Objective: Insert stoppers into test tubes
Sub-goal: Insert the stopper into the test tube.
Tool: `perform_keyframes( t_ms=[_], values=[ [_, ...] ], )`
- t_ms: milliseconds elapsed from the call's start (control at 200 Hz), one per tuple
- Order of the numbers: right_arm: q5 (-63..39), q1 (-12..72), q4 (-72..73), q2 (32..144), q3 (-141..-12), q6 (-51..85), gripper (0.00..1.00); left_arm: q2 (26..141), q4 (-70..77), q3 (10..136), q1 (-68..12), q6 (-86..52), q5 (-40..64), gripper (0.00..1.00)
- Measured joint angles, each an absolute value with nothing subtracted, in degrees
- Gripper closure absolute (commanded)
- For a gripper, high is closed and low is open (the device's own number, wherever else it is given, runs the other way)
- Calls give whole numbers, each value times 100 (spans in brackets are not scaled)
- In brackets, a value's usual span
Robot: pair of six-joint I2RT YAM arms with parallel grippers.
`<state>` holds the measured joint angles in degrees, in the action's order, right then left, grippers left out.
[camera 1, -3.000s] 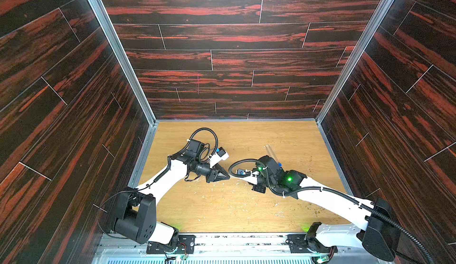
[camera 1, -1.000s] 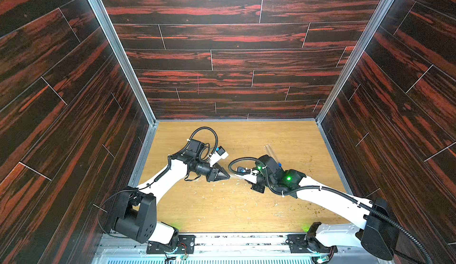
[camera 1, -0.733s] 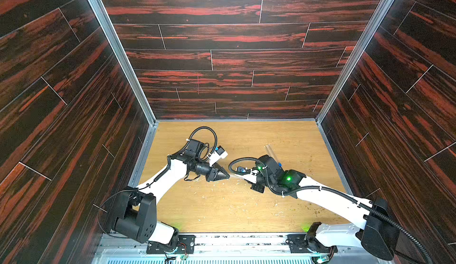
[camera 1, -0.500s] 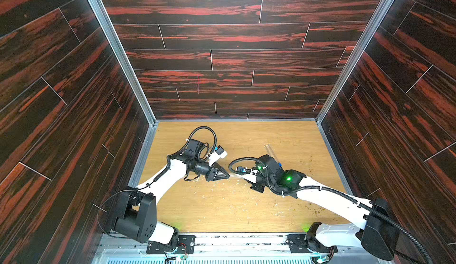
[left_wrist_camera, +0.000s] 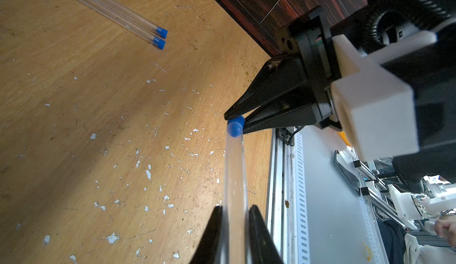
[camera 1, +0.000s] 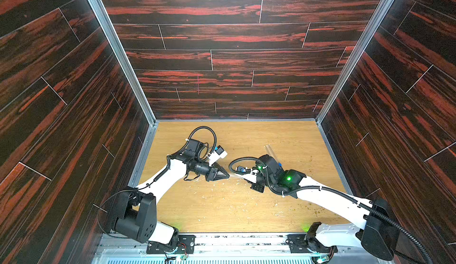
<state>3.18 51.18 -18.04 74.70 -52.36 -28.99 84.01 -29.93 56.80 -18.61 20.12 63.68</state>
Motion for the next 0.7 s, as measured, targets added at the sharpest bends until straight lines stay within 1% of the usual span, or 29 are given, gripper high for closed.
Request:
perform_keyframes(
  t_ms=[702],
  values=[
    [235, 5081, -1977, 7651, -5487, -2963, 85, 8396, -2998, 5680, -1789, 2014, 6412, 100]
  ],
)
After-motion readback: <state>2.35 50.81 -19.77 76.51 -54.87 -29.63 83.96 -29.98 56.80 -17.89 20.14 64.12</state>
